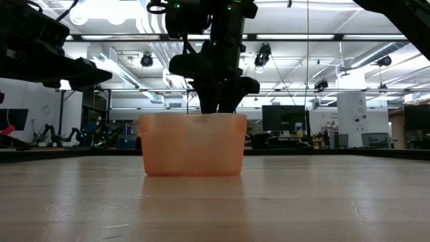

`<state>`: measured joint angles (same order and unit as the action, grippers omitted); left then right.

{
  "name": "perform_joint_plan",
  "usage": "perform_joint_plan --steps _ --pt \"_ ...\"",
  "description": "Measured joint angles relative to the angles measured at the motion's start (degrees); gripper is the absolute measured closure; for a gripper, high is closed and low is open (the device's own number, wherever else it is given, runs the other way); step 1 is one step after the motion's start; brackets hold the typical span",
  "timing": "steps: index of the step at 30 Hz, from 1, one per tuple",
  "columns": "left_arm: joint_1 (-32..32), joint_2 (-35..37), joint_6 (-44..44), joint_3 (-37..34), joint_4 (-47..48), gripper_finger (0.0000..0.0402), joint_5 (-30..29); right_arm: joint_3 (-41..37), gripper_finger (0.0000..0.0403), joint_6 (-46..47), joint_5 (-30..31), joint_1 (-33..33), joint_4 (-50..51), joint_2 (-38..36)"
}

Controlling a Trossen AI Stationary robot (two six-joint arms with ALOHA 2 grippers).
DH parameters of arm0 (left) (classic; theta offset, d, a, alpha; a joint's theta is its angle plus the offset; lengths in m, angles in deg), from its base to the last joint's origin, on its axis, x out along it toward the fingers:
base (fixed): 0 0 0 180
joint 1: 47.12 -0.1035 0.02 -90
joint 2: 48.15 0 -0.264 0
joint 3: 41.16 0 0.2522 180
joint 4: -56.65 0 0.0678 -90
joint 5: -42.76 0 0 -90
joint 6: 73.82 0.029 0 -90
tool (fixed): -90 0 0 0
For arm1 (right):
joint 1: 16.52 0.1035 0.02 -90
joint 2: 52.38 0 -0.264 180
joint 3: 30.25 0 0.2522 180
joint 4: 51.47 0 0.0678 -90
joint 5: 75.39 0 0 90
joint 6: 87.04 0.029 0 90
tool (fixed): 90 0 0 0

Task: Pick and place pill bottles into a basket
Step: Put the white pill bottle into the orange bin, then return to Home Position

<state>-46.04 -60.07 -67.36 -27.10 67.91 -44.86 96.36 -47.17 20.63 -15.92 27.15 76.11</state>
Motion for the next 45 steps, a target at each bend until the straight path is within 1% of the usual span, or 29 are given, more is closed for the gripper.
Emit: perform_joint_plan --steps 13,30,33,37,45 --pt "0.01 -0.02 0.0 0.0 0.01 0.0157 -0.01 -0.07 0.0229 0.21 -0.06 0.02 -0.97 0.0" --pt "0.0 0.0 0.0 0.0 0.0 0.0157 0.0 0.26 0.0193 0.45 -0.48 0.02 -1.03 0.0" --pt "0.0 -0.04 0.0 0.0 0.0 0.0157 0.0 1.32 0.0191 0.53 -0.65 0.02 -1.02 0.0" --pt "0.01 0.03 -0.01 0.0 0.01 0.0157 -0.02 4.25 0.0191 0.53 -1.61 0.02 -1.01 0.0" --pt "0.02 -0.02 0.0 0.0 0.0 0.0157 -0.02 9.6 0.0192 0.42 -1.62 0.57 -1.38 -0.04"
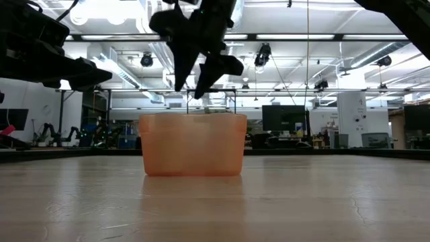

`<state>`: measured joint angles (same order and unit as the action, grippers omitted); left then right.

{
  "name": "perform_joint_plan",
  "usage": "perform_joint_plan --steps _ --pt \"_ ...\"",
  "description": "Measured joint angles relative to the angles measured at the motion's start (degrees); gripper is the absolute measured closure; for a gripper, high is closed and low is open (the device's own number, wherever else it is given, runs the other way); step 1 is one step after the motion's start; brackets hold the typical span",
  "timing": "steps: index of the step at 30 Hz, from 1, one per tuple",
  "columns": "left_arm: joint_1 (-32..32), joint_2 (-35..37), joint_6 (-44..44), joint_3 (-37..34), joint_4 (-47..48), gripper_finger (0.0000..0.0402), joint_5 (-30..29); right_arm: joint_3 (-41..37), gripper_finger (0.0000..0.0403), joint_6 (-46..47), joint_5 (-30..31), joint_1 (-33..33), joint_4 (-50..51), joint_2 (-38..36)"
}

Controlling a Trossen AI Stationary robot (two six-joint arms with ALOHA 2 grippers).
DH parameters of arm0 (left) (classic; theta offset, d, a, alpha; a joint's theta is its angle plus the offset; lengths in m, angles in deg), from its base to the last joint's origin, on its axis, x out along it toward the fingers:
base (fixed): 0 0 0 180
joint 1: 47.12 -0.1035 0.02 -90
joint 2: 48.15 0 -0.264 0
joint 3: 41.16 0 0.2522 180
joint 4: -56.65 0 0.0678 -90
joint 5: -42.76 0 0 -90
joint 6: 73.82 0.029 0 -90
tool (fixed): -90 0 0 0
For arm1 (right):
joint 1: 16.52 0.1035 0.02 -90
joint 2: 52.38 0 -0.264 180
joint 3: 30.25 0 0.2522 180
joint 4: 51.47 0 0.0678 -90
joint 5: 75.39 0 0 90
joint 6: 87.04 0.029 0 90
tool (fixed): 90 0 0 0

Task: Pick and place pill bottles into a basket
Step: Return to Home Position

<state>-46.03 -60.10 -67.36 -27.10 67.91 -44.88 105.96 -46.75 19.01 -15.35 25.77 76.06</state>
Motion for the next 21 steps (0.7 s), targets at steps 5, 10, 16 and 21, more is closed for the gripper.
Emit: perform_joint_plan --steps 5,10,16,21 --pt "-0.01 -0.02 -0.01 0.0 0.0 0.0157 0.02 1.76 0.0193 0.0 0.02 -0.04 -1.81 0.0" --pt "-0.01 0.04 0.0 0.0 0.01 0.0157 -0.01 2.07 0.0193 -0.98 0.02 -0.04 -6.48 -0.02" --pt "0.01 0.02 0.0 0.0 0.02 0.0157 0.02 2.03 0.0193 -5.65 0.05 -0.04 -9.33 -0.02" --pt "-0.01 -0.01 0.0 0.0 0.03 0.0157 0.02 1.41 0.0193 -11.62 0.81 1.07 -9.5 -0.09"
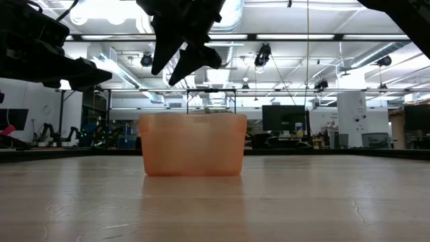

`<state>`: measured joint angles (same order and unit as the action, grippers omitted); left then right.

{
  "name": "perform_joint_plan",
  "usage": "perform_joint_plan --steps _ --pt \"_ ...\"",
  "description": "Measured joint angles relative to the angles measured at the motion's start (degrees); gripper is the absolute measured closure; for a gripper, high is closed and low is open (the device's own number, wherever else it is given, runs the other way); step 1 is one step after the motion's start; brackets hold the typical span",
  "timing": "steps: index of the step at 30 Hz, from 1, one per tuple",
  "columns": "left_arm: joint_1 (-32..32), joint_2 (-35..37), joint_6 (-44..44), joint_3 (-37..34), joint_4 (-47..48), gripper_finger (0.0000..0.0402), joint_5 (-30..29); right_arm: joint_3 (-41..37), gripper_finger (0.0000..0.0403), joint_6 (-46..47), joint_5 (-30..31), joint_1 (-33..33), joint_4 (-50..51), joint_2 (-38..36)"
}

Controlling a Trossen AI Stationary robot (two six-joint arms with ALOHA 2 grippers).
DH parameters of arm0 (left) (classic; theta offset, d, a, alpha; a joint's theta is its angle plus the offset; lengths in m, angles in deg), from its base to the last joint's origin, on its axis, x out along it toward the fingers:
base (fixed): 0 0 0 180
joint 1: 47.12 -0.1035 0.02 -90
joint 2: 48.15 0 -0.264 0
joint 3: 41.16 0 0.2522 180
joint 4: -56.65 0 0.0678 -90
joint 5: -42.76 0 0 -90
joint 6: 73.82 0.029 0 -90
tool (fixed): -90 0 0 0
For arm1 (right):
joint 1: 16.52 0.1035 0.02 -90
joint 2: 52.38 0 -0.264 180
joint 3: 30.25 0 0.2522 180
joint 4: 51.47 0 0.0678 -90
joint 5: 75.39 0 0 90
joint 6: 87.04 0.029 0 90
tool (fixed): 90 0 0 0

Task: Pick and place pill bottles into a basket
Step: Return to Home Position

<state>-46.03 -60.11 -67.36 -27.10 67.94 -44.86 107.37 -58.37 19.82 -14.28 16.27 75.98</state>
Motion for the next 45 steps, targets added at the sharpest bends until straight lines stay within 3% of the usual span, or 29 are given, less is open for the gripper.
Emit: perform_joint_plan --steps 3,10,13,19,22,26,28,30,32,40,45 --pt "0.0 0.03 0.0 0.0 -0.01 0.0157 -0.01 -1.34 0.0193 -6.58 7.75 2.75 -0.03 0.0" --pt "-0.01 0.06 0.0 0.0 -0.02 0.0157 -0.01 -5.21 0.0193 -10.56 39.56 13.43 -0.61 -0.22" --pt "-0.01 0.08 -0.01 0.0 -0.01 0.0157 -0.01 -7.78 0.0193 -11.93 44.51 17.76 -2.13 -1.3" --pt "-0.01 -0.01 0.0 0.0 -0.02 0.0157 -0.01 -20.08 0.0193 -16.39 35.5 21.12 -18.73 -9.78" --pt "-0.01 0.05 -0.01 0.0 -0.08 0.0157 -0.01 -33.64 0.0193 -22.49 28.75 21.87 -36.23 -18.12" --pt "0.01 0.02 0.0 0.0 -0.06 0.0157 -0.02 -58.35 0.0193 -28.54 23.73 22.56 -67.12 -31.62" --pt "0.01 0.01 0.0 0.0 -0.01 0.0157 -0.01 -70.03 0.0193 -29.99 15.04 21.05 -84.98 -38.28" --pt "-0.01 0.01 0.0 0.0 -0.03 0.0157 0.0 -77.79 0.0193 -27.75 4.13 18.31 -95.54 -43.36" --pt "0.0 0.03 0.0 0.0 -0.03 0.0157 -0.01 -82.17 0.0193 -24.58 -0.56 16.2 -98.63 -46.31" --pt "0.01 0.03 0.0 0.0 0.01 0.0157 -0.02 -89.18 0.0193 -29.05 -1.26 14.65 -96.3 -53.83" --pt "0.01 0.03 -0.01 0.0 -0.02 0.0157 -0.02 -95.19 0.0193 -27.86 -1.22 10.67 -94.9 -62.43"
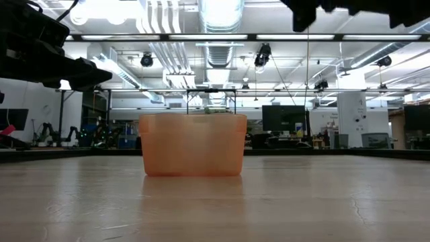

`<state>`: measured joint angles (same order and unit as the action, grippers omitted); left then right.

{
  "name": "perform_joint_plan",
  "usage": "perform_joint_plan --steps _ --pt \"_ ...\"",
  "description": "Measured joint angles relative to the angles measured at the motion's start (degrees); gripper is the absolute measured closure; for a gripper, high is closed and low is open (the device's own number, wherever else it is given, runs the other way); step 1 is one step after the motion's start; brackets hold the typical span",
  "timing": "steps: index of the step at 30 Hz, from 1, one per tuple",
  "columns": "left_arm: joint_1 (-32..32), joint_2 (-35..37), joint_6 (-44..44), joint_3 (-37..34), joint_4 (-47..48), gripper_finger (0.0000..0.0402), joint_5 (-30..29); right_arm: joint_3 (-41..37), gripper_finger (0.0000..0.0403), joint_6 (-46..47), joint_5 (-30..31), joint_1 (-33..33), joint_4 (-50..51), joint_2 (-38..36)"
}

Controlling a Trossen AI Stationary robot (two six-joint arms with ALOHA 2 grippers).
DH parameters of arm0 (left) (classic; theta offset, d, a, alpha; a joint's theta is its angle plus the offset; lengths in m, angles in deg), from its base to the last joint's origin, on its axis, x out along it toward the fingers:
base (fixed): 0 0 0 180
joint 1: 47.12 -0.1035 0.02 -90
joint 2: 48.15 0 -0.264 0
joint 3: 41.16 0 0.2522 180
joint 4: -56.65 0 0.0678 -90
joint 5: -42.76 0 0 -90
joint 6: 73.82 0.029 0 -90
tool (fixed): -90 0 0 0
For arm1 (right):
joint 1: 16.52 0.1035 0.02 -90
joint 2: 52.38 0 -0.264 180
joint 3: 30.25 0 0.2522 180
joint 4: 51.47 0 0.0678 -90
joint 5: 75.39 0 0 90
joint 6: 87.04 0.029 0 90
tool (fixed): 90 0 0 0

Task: Pick and place pill bottles into a basket
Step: Return to Home Position

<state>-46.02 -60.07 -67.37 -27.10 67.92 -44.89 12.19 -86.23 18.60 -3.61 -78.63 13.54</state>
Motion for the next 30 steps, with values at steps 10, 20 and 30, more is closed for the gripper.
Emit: perform_joint_plan --steps 10,20,30 --pt "-0.02 0.0 0.01 0.0 0.0 0.0157 0.0 -11.61 0.0193 -0.59 -10.25 -10.41 6.82 -21.35" --pt "0.0 0.01 0.01 0.0 -0.01 0.0157 0.02 -18.43 0.0193 0.94 -10.47 -13.08 17.08 -41.39" --pt "-0.01 -0.04 0.0 0.0 0.01 0.0157 0.02 -22.97 0.0193 3.05 -10.49 -12.93 22.14 -53.28"
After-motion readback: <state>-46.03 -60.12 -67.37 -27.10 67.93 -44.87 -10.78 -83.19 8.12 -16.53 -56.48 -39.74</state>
